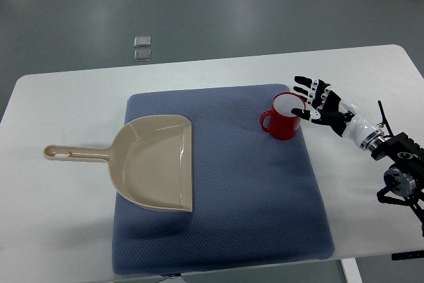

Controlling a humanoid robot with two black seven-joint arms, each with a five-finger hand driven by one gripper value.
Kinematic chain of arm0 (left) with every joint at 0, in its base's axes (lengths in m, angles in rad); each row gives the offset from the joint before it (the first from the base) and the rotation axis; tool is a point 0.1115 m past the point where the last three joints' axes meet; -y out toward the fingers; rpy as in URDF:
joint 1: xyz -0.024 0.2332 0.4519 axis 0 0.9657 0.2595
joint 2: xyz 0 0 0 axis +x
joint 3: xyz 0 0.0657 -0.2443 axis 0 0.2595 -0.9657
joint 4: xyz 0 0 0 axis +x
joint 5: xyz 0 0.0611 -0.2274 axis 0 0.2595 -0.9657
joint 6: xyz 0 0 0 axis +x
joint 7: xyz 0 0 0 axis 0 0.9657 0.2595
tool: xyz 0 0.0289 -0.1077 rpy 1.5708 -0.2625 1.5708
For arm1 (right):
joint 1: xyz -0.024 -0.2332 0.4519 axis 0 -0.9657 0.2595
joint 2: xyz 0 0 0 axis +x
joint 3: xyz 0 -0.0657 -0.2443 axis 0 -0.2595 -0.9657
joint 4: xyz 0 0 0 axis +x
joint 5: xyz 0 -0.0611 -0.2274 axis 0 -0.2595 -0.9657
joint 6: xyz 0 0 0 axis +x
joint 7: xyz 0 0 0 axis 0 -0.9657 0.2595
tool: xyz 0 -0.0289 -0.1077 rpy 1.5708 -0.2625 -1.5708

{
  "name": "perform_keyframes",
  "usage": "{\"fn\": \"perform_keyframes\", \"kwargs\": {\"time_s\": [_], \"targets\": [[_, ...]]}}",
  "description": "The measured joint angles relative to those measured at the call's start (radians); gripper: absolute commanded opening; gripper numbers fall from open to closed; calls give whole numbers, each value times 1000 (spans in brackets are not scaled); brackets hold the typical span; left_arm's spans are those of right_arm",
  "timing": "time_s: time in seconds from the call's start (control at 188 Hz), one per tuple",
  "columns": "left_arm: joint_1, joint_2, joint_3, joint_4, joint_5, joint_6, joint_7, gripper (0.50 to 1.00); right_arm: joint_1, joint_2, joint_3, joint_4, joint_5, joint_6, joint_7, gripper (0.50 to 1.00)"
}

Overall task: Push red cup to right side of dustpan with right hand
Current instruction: 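Move the right hand toward the red mug's side nearest it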

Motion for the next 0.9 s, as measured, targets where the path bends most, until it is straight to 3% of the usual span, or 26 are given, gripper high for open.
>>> {"fn": "perform_keyframes", "kwargs": {"time_s": [0.9], "targets": [[0,0,0,0,0,0,0,1000,10,29,-17,-1,-96,-46,25,932]]}}
